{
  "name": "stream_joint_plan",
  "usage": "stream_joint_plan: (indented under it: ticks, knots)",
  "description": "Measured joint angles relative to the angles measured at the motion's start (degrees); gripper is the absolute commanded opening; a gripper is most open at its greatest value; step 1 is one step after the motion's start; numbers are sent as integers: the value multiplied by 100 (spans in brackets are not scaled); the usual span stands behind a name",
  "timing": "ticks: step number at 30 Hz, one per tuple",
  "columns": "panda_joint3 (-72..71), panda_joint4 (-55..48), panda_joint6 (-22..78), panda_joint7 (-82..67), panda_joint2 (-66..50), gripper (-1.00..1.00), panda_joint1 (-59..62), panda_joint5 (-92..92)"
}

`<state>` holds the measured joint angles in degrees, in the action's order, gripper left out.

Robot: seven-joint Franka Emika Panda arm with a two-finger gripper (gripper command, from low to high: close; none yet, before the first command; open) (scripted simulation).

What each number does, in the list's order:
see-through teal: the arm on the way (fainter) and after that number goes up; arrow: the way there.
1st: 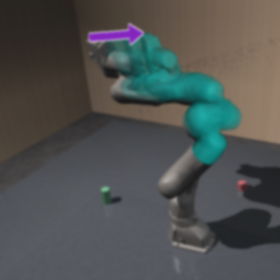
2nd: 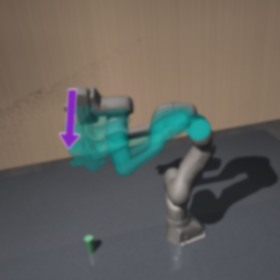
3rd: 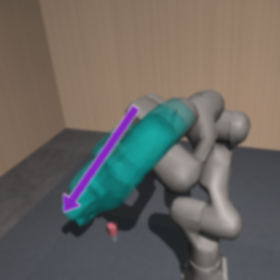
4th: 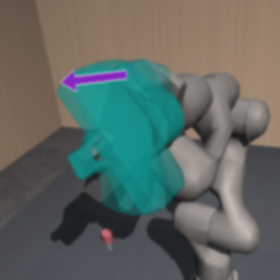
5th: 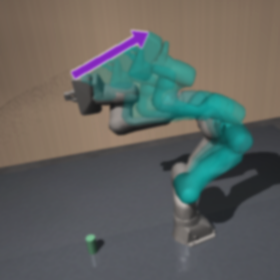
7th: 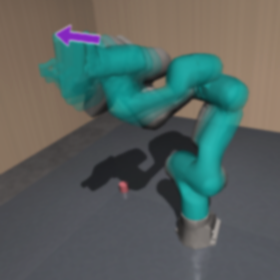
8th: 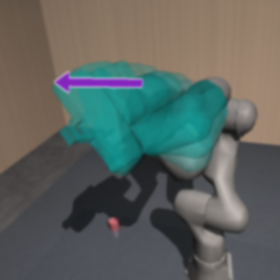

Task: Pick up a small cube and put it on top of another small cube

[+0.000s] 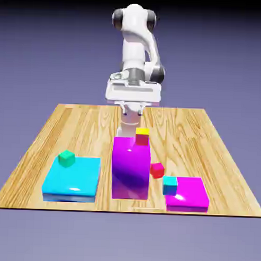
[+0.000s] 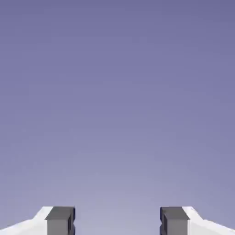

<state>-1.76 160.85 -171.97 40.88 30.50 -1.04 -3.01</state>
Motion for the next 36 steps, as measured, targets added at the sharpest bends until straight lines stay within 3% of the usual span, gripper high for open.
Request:
stream_joint_plan:
  ticks: [19, 28, 29, 36]
  knots:
    - [-2718, -231, 3149, -2443, -3336, 0, -560, -4648]
    - [-1961, -634, 2929, -1032, -4732, 0, -597, -6640]
    - [-1938, -646, 2923, -989, -4774, -100, -599, -6700]
    - [-2413, -394, 3062, -1879, -3902, -100, -569, -5444]
